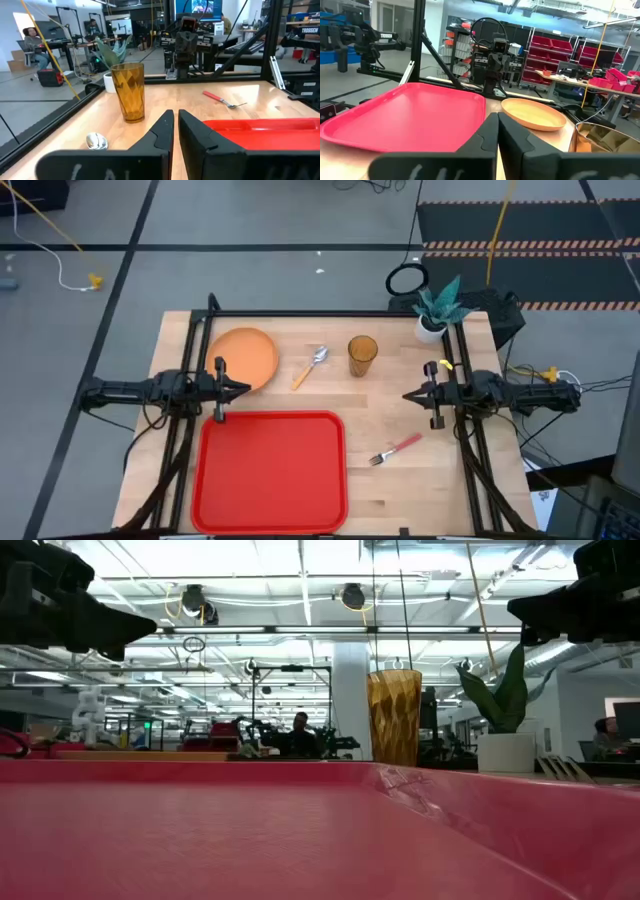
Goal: Pick and place plate/cup/fork/spoon on tray
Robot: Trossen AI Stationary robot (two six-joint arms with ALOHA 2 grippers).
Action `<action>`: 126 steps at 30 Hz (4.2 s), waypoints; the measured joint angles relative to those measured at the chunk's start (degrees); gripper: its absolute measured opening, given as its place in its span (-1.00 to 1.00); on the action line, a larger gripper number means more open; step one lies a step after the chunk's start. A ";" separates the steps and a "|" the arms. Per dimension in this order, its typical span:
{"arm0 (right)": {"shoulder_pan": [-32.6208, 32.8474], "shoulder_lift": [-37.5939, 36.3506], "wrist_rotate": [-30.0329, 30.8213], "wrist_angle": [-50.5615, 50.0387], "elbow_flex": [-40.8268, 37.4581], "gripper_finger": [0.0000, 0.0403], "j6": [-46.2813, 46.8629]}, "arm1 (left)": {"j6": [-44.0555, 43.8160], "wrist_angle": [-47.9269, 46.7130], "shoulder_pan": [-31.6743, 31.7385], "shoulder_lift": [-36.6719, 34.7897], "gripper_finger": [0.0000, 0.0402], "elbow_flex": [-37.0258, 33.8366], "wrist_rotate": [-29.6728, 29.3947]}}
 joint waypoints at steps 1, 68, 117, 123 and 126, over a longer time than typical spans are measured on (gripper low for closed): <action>-0.02 0.00 0.00 0.00 -0.02 -1.00 0.02 | 0.00 0.00 0.00 -0.01 -0.85 0.00 0.01; -0.02 0.00 2.82 0.03 0.00 -1.00 0.02 | 0.00 0.00 0.00 -0.01 -0.85 0.01 0.00; 0.02 11.27 1.22 -4.15 31.64 -1.00 17.00 | 0.02 1.41 0.00 -0.01 -0.85 -0.03 -0.03; 0.02 22.06 1.20 -13.39 44.95 -1.00 16.98 | 0.02 2.25 0.00 -0.02 -0.85 -0.03 -0.03; 0.02 27.13 1.20 -16.76 51.25 -1.00 17.00 | 0.02 2.42 0.00 -0.01 -0.85 -0.03 -0.03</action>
